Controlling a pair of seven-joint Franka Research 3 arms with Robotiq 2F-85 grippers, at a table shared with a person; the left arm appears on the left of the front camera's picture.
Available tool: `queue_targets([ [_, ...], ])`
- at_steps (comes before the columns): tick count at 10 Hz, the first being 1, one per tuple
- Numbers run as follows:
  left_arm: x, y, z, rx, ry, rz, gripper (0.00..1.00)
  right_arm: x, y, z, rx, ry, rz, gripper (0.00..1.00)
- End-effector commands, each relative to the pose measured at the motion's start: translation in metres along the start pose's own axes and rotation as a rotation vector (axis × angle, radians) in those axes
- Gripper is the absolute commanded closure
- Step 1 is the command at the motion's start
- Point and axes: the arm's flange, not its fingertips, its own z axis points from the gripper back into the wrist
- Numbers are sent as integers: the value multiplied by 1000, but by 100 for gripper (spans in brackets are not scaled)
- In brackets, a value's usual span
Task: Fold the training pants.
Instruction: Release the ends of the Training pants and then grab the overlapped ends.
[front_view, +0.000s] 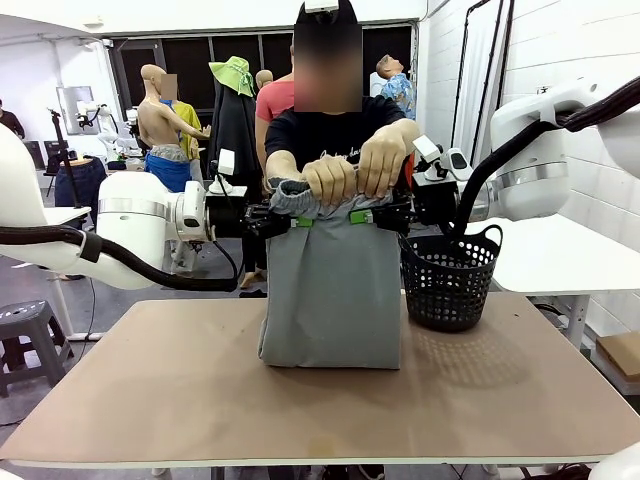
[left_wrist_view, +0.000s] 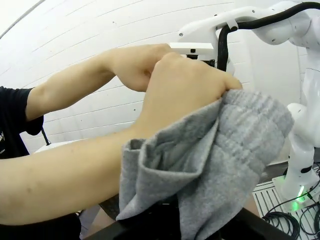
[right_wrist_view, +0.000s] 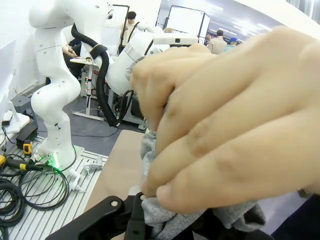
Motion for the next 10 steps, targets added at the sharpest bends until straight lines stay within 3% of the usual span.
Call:
queue_targets([
  [1,5,1,2,13,1,13,100,0,2,-2,-1,-16,7,100],
  [10,5,1,2,13,1,13,100,0,2,-2,-1,-16,7,100],
])
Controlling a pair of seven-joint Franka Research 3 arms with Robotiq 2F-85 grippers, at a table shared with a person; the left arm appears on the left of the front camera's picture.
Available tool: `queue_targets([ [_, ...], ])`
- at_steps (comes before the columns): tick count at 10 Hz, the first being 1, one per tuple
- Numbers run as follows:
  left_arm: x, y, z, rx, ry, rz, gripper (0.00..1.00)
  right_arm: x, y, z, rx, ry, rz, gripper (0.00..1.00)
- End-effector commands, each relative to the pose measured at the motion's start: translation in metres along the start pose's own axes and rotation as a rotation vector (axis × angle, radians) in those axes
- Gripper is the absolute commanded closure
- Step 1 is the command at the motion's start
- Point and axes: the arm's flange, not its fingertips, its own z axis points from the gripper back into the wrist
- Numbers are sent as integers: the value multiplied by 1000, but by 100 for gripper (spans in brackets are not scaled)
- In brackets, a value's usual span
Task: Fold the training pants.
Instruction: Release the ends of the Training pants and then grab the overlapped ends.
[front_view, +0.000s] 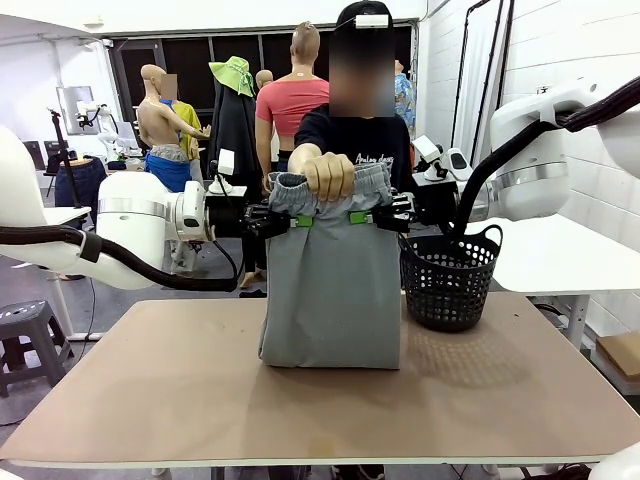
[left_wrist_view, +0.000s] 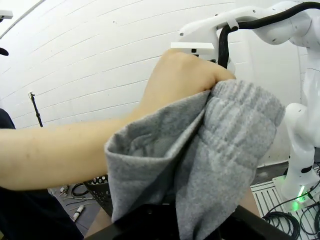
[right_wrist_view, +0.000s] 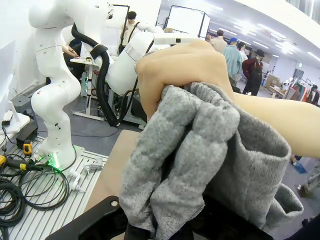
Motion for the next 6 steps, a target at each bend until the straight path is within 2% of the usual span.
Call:
queue_targets([
  [1,5,0,2,11,0,13,100,0,2,-1,-2,-16,7,100],
  [6,5,0,2,11,0,13,100,0,2,-1,-2,-16,7,100],
])
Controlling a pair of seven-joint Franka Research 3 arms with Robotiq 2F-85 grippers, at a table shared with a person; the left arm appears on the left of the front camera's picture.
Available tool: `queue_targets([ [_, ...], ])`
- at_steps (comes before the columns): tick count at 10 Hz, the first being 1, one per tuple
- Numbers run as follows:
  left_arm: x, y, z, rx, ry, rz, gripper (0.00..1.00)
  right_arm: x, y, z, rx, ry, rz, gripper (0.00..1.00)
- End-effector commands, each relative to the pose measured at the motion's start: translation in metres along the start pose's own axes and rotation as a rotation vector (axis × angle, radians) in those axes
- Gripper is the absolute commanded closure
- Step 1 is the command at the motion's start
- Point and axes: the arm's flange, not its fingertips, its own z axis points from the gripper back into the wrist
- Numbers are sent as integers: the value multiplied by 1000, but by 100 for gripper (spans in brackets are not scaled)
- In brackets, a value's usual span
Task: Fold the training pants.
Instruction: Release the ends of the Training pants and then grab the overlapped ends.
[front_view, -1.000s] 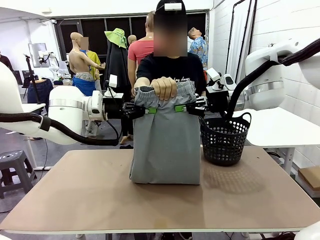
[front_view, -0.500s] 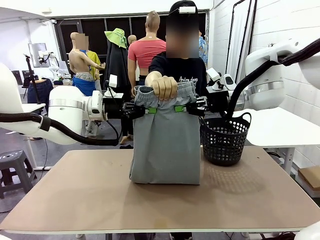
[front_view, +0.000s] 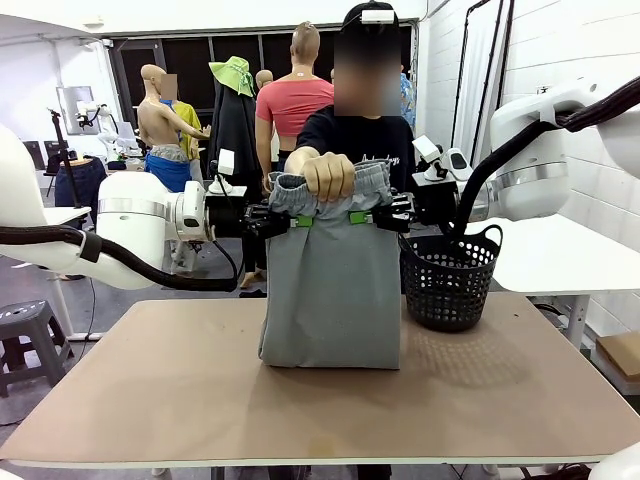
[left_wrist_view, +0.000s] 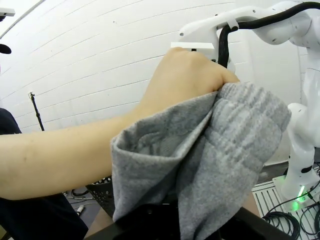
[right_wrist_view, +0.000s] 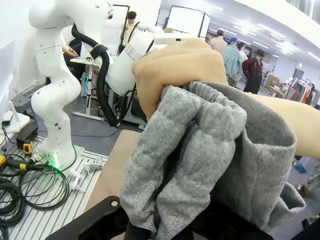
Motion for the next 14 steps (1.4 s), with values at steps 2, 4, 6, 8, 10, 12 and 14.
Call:
queue_targets([
  [2,5,0,2,11,0,13,100,0,2,-1,-2,-16,7,100],
  [4,5,0,2,11,0,13,100,0,2,-1,-2,-16,7,100],
  [6,0,0,0,0,0,0,100,0,0,0,0,0,0,100],
  [8,-3,-4,2,22,-8,5,72,1,-2,0,37,-24,-17,68],
  [10,-3,-6,4,33,-13,7,32,1,-3,-1,35,-13,-22,28],
  [12,-3,-7,6,39,-14,6,0,2,-3,-1,33,-13,-31,0],
  [14,-3,-8,7,41,-19,8,0,3,-2,-1,28,-10,-43,0],
])
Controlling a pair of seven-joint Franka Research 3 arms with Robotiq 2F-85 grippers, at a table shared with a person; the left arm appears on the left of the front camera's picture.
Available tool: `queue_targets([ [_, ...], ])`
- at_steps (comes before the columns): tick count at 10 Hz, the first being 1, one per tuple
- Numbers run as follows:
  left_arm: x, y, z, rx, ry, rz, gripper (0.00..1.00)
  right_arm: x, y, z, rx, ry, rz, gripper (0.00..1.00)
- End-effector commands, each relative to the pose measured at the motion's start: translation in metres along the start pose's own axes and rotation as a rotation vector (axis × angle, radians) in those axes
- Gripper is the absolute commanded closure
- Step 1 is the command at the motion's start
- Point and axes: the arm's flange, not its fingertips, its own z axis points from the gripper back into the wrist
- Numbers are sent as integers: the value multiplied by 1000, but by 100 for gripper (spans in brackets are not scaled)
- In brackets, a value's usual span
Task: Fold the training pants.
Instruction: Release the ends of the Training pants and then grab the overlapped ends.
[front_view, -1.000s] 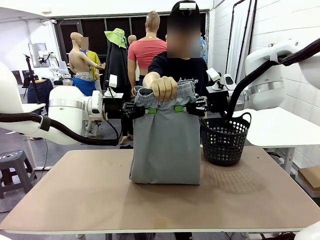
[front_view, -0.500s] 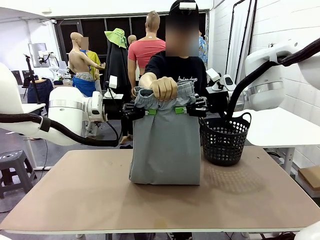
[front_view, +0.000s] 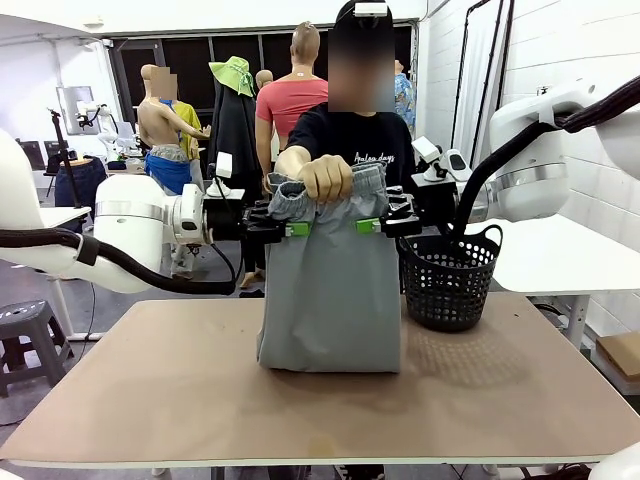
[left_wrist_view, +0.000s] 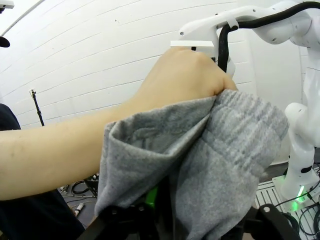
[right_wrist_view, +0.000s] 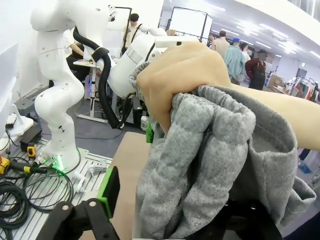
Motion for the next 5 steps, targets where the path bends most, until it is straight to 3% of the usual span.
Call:
queue_targets([
  [1,1,-4,5,33,-22,-2,0,4,-3,0,11,-1,-26,0],
  [5,0,-10,9,59,-22,-1,0,2,-5,-1,-25,34,-29,0],
])
